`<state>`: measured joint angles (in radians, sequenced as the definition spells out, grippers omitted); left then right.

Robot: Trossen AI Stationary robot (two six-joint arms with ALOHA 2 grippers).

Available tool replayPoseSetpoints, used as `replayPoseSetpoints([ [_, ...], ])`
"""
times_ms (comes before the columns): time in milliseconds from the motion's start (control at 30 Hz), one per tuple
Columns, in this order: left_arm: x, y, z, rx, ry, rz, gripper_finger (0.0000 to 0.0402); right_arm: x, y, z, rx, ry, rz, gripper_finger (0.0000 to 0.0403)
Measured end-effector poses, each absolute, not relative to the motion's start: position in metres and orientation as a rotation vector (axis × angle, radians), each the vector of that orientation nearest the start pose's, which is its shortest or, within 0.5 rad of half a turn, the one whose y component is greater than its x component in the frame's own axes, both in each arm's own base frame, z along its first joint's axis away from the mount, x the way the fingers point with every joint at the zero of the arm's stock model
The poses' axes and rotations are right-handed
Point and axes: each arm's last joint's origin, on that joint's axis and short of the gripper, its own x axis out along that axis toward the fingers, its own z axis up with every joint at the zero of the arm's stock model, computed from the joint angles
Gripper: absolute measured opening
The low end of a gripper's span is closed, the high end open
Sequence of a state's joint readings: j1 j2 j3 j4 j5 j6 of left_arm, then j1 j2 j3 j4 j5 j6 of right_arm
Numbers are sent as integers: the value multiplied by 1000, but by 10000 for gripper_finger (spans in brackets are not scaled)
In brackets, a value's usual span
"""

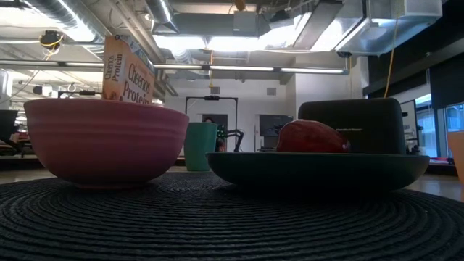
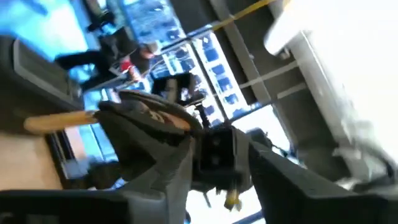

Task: Arrange a breakfast setting
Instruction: Put the yellow spoon on the left side of the blue placemat

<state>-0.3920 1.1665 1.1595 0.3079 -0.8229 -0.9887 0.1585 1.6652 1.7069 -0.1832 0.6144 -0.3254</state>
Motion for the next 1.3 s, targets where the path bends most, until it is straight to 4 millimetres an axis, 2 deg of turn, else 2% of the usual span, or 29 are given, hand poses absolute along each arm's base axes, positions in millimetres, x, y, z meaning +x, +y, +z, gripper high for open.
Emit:
replayPoseSetpoints([
  [100, 231, -74, 435, -954, -417, 260, 177, 363, 32, 438, -236, 141, -391, 0],
  [267, 228, -80, 433, -632, -316, 251, 195, 342, 6, 466, 21, -1, -189, 0],
  [433, 247, -77, 418, -469, -227, 289, 189, 342, -20, 467, 268, -3, 34, 0],
  [533, 260, -70, 411, -358, -190, 299, 177, 346, -23, 463, 364, 17, 102, 0],
  [667, 270, -61, 403, -295, -150, 338, 153, 351, -20, 461, 387, 12, 123, 0],
  [1000, 275, -45, 402, -283, -152, 355, 78, 350, -17, 463, 408, -3, 149, 0],
  [1167, 275, -44, 402, -271, -152, 363, 77, 348, -17, 465, 407, -10, 142, 0],
  [1300, 273, -45, 402, -235, -138, 414, 106, 341, -16, 472, 384, -32, 149, 0],
])
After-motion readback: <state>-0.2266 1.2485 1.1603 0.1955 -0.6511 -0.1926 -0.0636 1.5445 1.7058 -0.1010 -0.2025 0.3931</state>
